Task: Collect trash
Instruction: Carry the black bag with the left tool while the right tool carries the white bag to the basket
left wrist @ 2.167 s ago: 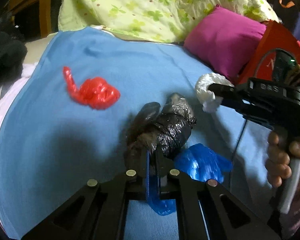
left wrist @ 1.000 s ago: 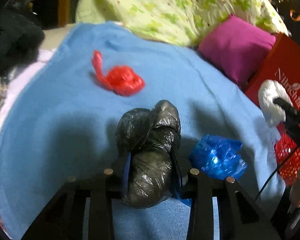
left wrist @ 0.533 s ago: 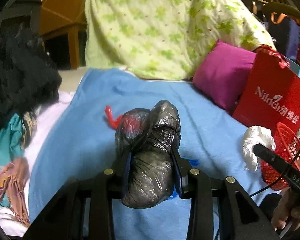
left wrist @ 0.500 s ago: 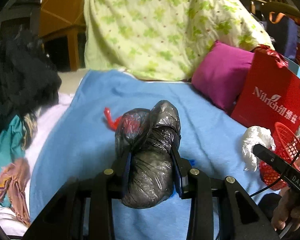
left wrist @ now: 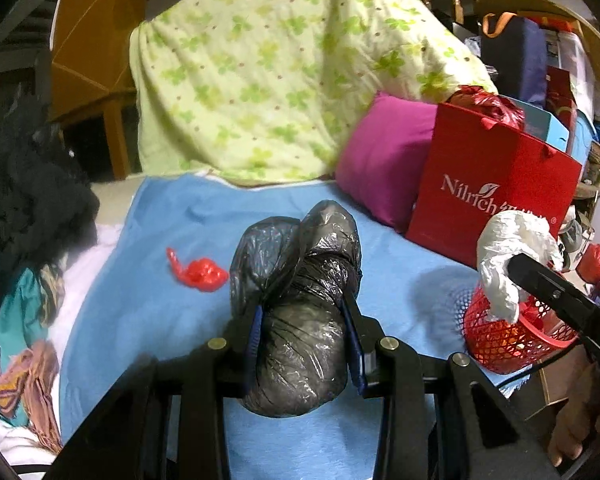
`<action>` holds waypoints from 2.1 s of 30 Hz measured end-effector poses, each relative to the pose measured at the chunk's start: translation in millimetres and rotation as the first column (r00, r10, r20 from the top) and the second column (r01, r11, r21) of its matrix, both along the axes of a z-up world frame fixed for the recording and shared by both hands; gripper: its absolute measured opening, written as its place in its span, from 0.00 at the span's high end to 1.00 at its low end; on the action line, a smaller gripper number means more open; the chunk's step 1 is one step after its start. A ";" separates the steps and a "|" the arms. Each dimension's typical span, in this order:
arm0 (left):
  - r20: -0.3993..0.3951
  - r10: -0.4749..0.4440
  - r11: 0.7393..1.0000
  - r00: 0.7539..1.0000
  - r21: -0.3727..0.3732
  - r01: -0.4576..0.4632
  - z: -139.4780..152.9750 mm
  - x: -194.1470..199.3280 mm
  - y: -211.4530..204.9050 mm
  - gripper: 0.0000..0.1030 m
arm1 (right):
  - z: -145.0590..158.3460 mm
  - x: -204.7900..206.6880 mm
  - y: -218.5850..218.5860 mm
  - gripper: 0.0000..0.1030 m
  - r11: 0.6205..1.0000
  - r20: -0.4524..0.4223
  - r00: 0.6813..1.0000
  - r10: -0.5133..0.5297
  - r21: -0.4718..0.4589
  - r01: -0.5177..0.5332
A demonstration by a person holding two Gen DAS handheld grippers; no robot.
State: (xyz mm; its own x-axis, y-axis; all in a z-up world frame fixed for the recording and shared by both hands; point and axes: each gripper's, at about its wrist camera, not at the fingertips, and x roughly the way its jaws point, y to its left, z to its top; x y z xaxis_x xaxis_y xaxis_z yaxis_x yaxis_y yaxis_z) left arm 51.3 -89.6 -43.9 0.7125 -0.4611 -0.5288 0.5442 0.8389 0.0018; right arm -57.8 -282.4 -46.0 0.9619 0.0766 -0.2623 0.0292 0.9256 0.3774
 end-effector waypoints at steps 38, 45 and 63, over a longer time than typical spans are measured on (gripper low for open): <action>0.168 -0.120 0.990 0.978 0.095 0.105 45.4 -80.4 -73.4 0.63 | 22.4 -108.8 -39.2 0.73 0.987 0.116 0.981 -0.156 -0.006 0.158; 0.176 -0.142 0.986 0.974 0.116 0.123 46.6 -86.8 -86.9 0.63 | 21.6 -119.5 -49.2 0.73 0.984 0.122 0.976 -0.179 0.012 0.179; 0.191 -0.200 0.973 0.961 0.151 0.173 47.8 -104.1 -110.8 0.63 | 21.7 -146.5 -63.0 0.73 0.973 0.142 0.963 -0.230 0.046 0.226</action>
